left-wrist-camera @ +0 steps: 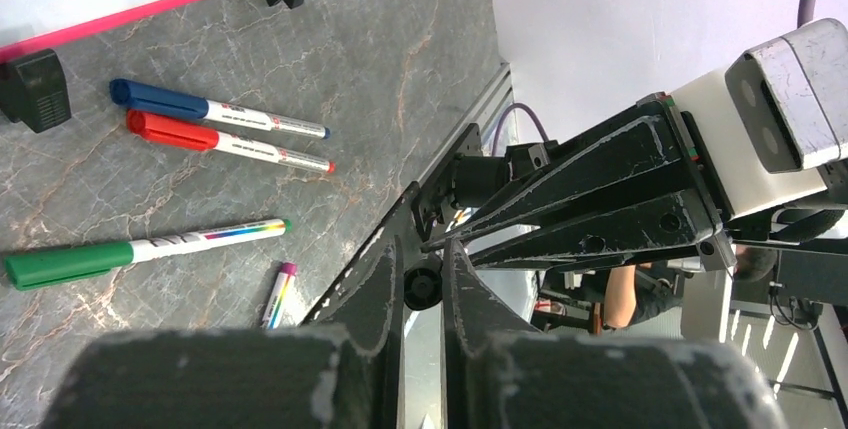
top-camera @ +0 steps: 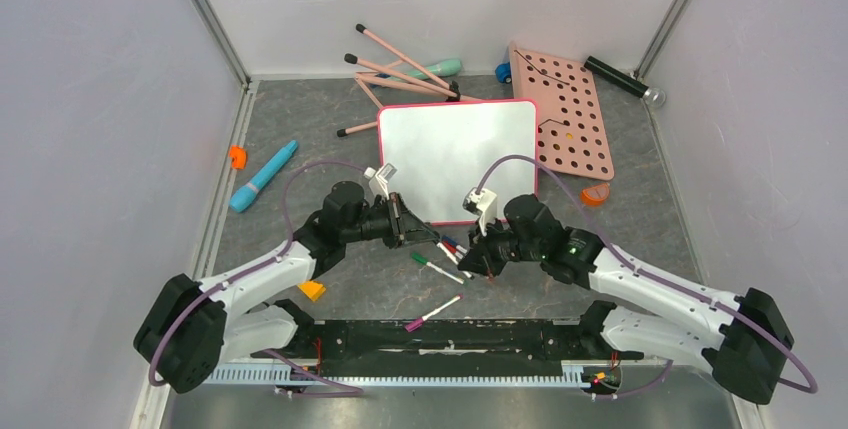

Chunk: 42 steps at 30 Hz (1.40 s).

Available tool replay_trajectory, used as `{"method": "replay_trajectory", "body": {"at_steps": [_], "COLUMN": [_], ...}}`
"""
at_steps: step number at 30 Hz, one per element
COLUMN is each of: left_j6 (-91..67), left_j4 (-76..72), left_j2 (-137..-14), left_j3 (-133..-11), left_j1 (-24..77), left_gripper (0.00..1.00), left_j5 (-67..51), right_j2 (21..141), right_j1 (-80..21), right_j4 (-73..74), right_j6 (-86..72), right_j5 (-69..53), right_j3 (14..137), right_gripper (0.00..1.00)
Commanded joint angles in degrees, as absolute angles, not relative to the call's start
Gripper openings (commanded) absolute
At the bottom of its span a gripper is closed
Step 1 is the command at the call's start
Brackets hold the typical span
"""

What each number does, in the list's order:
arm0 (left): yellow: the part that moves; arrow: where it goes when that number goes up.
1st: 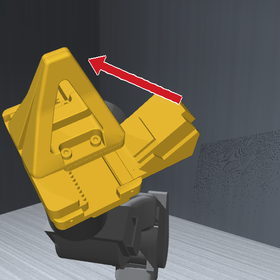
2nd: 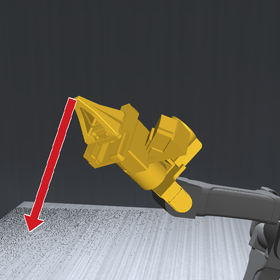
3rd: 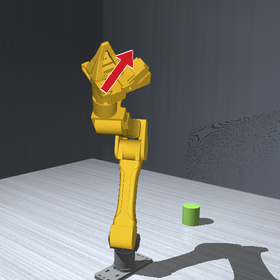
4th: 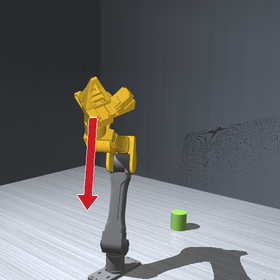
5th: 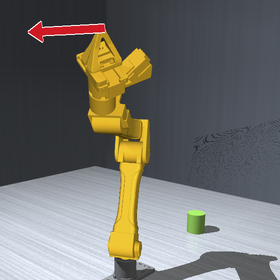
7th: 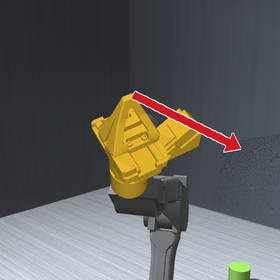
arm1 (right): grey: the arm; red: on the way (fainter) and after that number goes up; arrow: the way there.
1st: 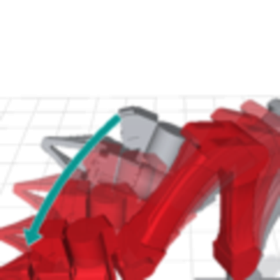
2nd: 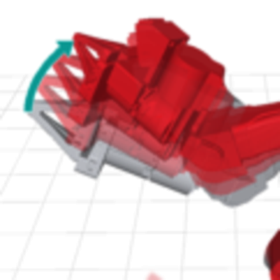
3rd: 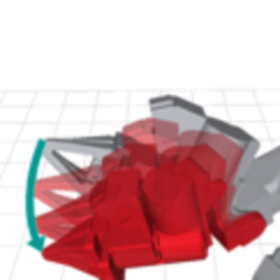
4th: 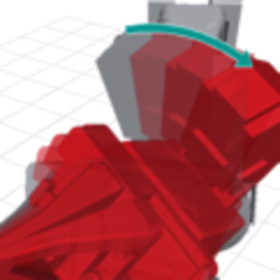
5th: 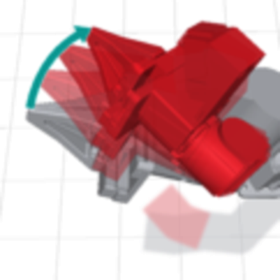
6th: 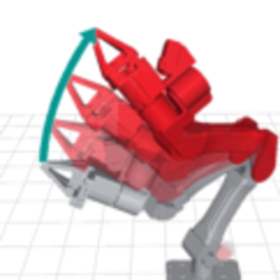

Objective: Write a sentence on the whiteboard
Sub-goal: Open the whiteboard marker at the center of the board.

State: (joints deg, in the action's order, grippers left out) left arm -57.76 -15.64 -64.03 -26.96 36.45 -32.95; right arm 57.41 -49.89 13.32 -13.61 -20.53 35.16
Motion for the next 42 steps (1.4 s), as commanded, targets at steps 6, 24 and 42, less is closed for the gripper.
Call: {"method": "replay_trajectory", "body": {"at_steps": [6,24,42], "left_j6": [-65.0,-79.7,-78.5], "left_j4": [-24.3,-50.6,-49.4], "left_j2": [-58.9,-62.2,-63.1], "left_j3": [-25.1,-20.8,-21.4], "left_j1": [36.7,36.9,37.3], "left_gripper": [0.02,0.02,0.02], "left_j5": [-30.1,-28.7,-28.5], "right_j2": [45.1,42.9,45.4], "right_j1": [-50.0,-50.0,-49.9], "right_j4": [1.6,-49.5,-47.9], "right_j6": [-23.4,-58.0,-57.0], "right_j5": [-8.8,-8.2,-6.5], "right_j3": [30.7,10.9,12.4], "right_gripper": [0.77,0.72,0.36]}}
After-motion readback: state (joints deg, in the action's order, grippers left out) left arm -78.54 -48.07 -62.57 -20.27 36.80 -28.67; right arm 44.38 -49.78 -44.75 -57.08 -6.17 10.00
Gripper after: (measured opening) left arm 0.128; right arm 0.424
